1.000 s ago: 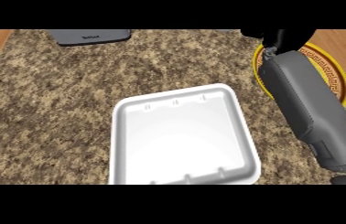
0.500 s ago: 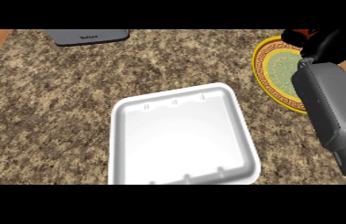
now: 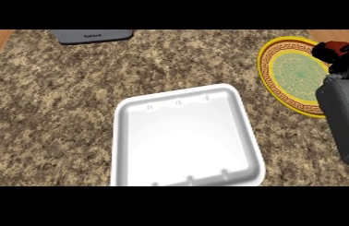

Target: Pick the bell pepper from the tray and place it in the plate

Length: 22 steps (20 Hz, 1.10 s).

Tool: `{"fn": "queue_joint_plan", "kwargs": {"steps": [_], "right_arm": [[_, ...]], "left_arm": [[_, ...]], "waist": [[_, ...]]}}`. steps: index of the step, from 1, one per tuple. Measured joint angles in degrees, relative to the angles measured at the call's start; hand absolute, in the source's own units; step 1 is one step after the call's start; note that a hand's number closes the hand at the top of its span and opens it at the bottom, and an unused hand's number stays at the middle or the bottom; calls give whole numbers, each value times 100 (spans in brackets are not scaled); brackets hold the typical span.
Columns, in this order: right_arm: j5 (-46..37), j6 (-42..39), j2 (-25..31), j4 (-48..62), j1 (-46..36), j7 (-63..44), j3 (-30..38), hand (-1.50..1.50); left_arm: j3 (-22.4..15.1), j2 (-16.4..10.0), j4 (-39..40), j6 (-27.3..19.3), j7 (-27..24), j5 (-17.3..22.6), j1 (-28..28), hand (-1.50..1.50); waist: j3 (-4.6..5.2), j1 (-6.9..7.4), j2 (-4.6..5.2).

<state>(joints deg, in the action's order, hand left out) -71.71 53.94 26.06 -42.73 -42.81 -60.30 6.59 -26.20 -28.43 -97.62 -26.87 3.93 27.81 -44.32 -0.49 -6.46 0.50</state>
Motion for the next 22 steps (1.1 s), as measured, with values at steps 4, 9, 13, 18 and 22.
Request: {"fn": "queue_joint_plan", "kwargs": {"steps": [4, 9, 13, 18, 22], "right_arm": [[396, -72, -102, 339, 230, -47, 313, -150], [949, -89, -269, 482, 337, 218, 520, -150], [1322, 74, -317, 338, 365, 660, 607, -150], [1666, 502, -302, -35, 420, 1262, 747, -150], [1986, 758, -326, -339, 507, 1595, 914, -150]], "left_arm": [[-51, -35, 20, -19, -35, 15, 84, 0], [-129, -115, 37, -25, -5, 50, 203, 0], [-182, -144, 74, -52, -26, 78, 262, 0], [-231, -199, 81, -88, -29, 157, 271, 0], [-273, -220, 103, -149, -53, 214, 260, 0]], "waist": [[-4, 72, 37], [-8, 163, 48], [-16, 193, 27], [-18, 167, -3], [-22, 109, -36]]}}
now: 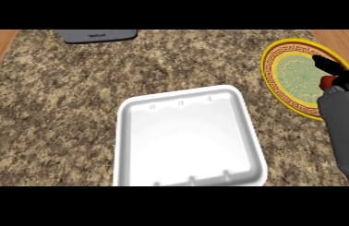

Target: Pick the bell pepper from the tray and place it in the plate

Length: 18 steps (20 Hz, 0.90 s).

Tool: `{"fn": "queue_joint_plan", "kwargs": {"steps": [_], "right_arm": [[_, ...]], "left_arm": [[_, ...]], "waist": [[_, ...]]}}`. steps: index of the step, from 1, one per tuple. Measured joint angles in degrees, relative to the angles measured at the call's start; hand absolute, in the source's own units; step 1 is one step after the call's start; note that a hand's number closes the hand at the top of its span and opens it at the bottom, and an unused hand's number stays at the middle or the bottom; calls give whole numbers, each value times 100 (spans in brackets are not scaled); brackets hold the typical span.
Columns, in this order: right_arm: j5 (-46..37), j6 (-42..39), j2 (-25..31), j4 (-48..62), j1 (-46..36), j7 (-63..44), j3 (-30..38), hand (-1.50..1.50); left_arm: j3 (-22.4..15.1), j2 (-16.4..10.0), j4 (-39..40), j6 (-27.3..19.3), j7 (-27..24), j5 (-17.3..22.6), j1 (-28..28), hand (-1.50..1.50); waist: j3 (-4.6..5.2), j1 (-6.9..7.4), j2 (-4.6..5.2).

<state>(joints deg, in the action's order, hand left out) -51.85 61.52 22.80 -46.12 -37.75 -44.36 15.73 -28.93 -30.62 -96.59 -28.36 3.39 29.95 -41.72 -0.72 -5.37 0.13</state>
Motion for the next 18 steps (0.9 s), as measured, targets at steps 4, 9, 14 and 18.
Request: {"fn": "queue_joint_plan", "kwargs": {"steps": [4, 9, 14, 18], "right_arm": [[418, 151, -125, -361, 155, 278, 100, -150], [938, 201, -478, -916, 443, 655, -65, -150], [1390, 101, -801, -1452, 864, 984, -382, -150], [1602, 10, -1025, -1769, 1275, 1225, -663, -150]], "left_arm": [[-38, -33, 5, -73, -17, 62, -36, 0], [-84, -80, 14, -127, -57, 142, -67, 0], [-127, -113, 10, -225, -103, 215, -113, 0], [-162, -159, 5, -247, -144, 288, -122, 0]], "waist": [[-1, -74, -46], [1, -141, -104], [7, -225, -140], [17, -258, -140]]}}
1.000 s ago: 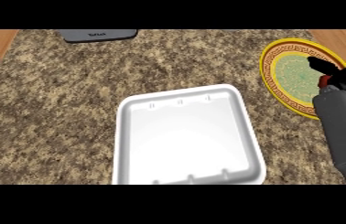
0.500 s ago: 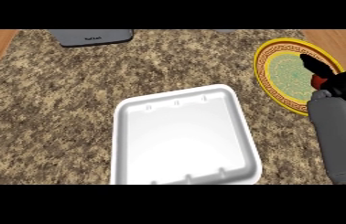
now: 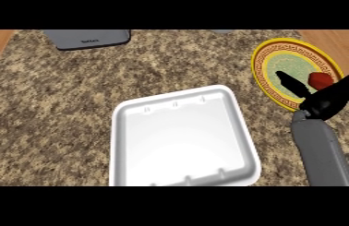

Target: Pick the bell pepper from the tray and place it in the plate

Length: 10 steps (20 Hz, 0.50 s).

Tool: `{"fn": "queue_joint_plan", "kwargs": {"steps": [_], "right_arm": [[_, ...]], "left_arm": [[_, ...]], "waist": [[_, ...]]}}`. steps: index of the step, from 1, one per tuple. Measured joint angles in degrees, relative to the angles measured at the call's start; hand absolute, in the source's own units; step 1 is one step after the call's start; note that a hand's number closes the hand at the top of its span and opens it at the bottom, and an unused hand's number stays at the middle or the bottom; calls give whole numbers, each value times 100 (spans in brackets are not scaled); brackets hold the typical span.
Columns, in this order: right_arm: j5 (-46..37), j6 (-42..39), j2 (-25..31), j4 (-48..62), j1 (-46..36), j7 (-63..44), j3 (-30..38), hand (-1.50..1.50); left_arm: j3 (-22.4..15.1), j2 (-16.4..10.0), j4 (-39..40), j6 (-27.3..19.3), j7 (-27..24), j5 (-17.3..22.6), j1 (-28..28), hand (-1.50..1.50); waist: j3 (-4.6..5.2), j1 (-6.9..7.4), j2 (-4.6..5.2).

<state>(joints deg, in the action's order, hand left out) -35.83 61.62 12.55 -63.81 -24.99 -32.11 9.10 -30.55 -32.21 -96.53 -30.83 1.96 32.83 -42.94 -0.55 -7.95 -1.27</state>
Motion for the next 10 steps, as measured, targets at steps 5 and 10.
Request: {"fn": "queue_joint_plan", "kwargs": {"steps": [5, 10], "right_arm": [[192, -111, -189, -370, 538, 240, -284, -150], [343, -172, -332, -712, 1078, 460, -483, -150]], "left_arm": [[-46, -54, -18, -68, -42, 76, -17, 0], [-88, -96, -13, -100, -128, 140, -4, 0]], "waist": [[13, -44, 0], [25, -41, 3]]}}
